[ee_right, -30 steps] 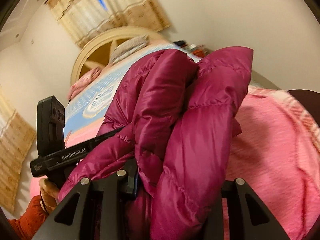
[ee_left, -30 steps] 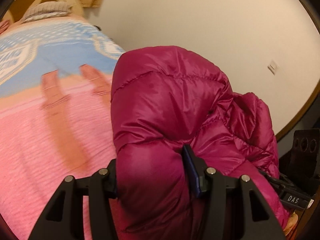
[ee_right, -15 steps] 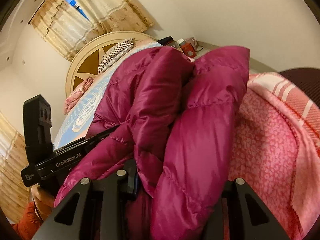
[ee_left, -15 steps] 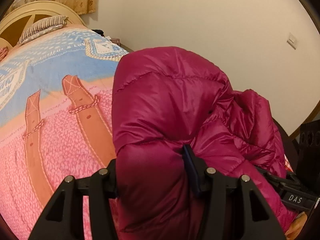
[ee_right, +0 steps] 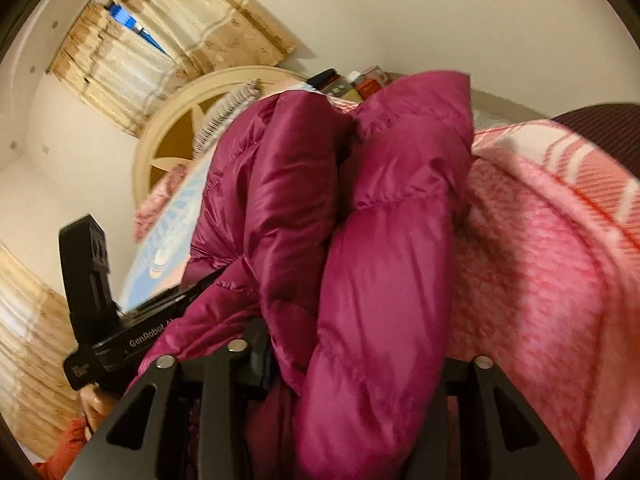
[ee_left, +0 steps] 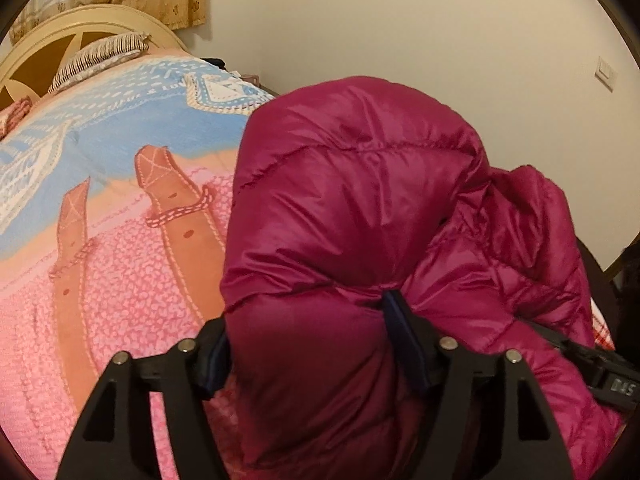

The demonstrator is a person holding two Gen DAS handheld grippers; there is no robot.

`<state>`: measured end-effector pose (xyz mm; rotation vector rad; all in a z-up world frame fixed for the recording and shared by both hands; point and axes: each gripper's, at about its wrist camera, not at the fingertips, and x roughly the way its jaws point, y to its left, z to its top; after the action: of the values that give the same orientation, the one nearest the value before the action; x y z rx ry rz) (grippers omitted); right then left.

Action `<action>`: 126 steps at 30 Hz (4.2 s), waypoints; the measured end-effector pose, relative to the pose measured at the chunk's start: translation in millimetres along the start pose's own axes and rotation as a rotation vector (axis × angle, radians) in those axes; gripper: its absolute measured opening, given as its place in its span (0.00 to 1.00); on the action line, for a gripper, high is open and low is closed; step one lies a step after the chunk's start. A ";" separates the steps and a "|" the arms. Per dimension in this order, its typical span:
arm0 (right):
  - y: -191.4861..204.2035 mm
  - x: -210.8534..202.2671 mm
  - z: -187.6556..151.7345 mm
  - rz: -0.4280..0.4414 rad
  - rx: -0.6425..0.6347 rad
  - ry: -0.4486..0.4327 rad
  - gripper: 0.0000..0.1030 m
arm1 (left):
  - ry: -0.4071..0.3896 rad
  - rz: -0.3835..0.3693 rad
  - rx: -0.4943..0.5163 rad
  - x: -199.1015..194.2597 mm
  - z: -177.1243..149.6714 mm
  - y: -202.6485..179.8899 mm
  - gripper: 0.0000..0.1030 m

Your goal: Fold large clothes

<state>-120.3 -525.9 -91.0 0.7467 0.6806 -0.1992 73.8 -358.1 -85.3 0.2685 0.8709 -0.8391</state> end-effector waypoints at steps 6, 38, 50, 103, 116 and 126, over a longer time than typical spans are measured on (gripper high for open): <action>12.8 -69.6 -16.1 -0.095 -0.037 -0.101 0.42 | 0.008 0.019 -0.020 -5.4 -0.7 8.6 0.84; 67.5 -73.0 -99.6 -0.203 -0.124 -0.048 0.24 | -0.055 0.160 0.076 -93.6 -84.0 -26.8 0.83; 122.9 -169.4 -156.7 -0.326 -0.271 -0.169 0.58 | -0.105 0.143 0.023 -155.9 -133.5 -10.0 0.87; 224.1 -307.7 -189.2 -0.453 -0.380 -0.604 0.79 | -0.502 0.288 0.081 -310.5 -144.6 -32.3 1.00; 222.5 -307.8 -189.6 -0.455 -0.370 -0.613 0.79 | -0.496 0.296 0.081 -308.0 -143.6 -34.2 1.00; 221.6 -304.0 -190.3 -0.457 -0.364 -0.611 0.79 | -0.458 0.305 0.067 -299.7 -140.6 -32.4 1.00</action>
<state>-361.0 -255.1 124.4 0.1466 0.2754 -0.6718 -137.0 -144.4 57.9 0.2471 0.3611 -0.6092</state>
